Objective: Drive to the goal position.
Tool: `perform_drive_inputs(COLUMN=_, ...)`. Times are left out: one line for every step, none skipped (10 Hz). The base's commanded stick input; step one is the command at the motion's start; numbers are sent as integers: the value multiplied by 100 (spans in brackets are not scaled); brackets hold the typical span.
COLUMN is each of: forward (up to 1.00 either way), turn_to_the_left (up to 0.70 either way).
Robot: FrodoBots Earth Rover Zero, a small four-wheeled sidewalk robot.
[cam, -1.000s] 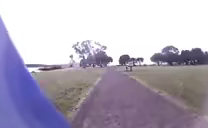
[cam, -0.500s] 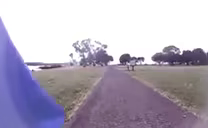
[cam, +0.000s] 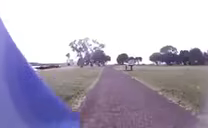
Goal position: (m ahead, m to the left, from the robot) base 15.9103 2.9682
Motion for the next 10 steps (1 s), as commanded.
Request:
perform_drive_inputs(forward=70, turn_to_the_left=0)
perform_drive_inputs(forward=70, turn_to_the_left=0)
perform_drive_inputs(forward=70, turn_to_the_left=0)
perform_drive_inputs(forward=70, turn_to_the_left=0)
perform_drive_inputs(forward=70, turn_to_the_left=0)
perform_drive_inputs(forward=70, turn_to_the_left=0)
perform_drive_inputs(forward=70, turn_to_the_left=0)
perform_drive_inputs(forward=70, turn_to_the_left=0)
perform_drive_inputs(forward=70, turn_to_the_left=0)
perform_drive_inputs(forward=70, turn_to_the_left=0)
